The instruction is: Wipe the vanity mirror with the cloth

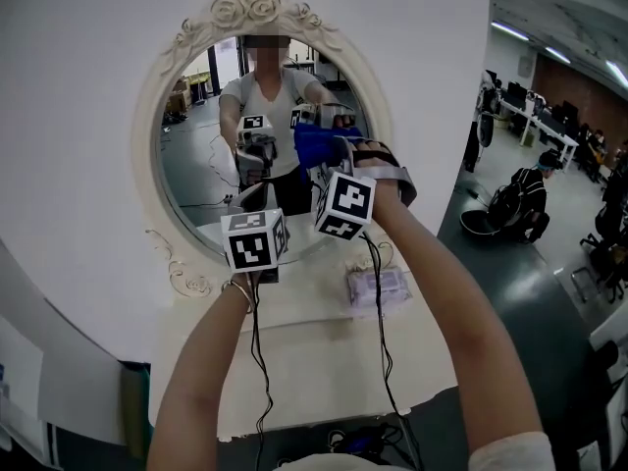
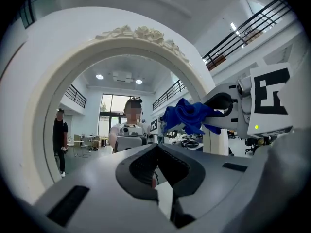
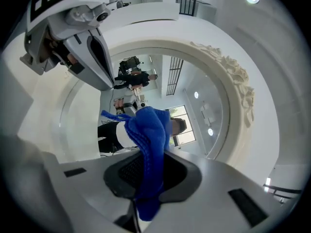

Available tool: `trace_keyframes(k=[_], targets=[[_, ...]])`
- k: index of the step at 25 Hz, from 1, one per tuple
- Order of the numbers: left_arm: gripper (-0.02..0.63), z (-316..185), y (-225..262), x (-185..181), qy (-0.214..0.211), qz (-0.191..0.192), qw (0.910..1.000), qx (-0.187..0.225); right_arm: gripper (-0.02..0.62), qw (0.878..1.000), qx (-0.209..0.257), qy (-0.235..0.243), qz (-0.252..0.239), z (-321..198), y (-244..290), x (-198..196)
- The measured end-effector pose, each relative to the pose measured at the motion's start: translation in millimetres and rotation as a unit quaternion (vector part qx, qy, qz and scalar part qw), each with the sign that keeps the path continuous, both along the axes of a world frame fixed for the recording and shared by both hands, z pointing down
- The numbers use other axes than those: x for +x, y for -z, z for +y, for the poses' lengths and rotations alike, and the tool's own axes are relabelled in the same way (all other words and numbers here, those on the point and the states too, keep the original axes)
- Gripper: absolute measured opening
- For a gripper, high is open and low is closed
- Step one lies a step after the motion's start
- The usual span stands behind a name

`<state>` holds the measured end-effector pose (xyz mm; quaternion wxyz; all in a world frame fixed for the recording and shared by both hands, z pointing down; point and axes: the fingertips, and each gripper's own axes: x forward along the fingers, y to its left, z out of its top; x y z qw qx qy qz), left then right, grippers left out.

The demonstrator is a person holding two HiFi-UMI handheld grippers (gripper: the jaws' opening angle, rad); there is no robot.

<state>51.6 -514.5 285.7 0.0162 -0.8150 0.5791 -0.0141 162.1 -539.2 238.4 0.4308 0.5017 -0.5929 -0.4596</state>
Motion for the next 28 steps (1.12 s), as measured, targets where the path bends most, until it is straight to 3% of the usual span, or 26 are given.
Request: trace_keyframes(k=[11, 20, 28], targets=[[0.006, 15, -135, 12, -0.01, 0.004, 0.9956, -0.093, 0.066, 0.991, -0.113, -0.006, -0.074, 3, -147, 4], [0.006, 26, -227, -6, 0.01, 0.005, 0.988, -0.154, 0.066, 0.973, -0.207, 0.017, -0.105, 14, -247, -41], [0.006, 36, -268, -29, 0.025, 0.021, 0.9823, -0.184, 0.066, 0.961, -0.254, 0.037, -0.101, 20, -305, -76]])
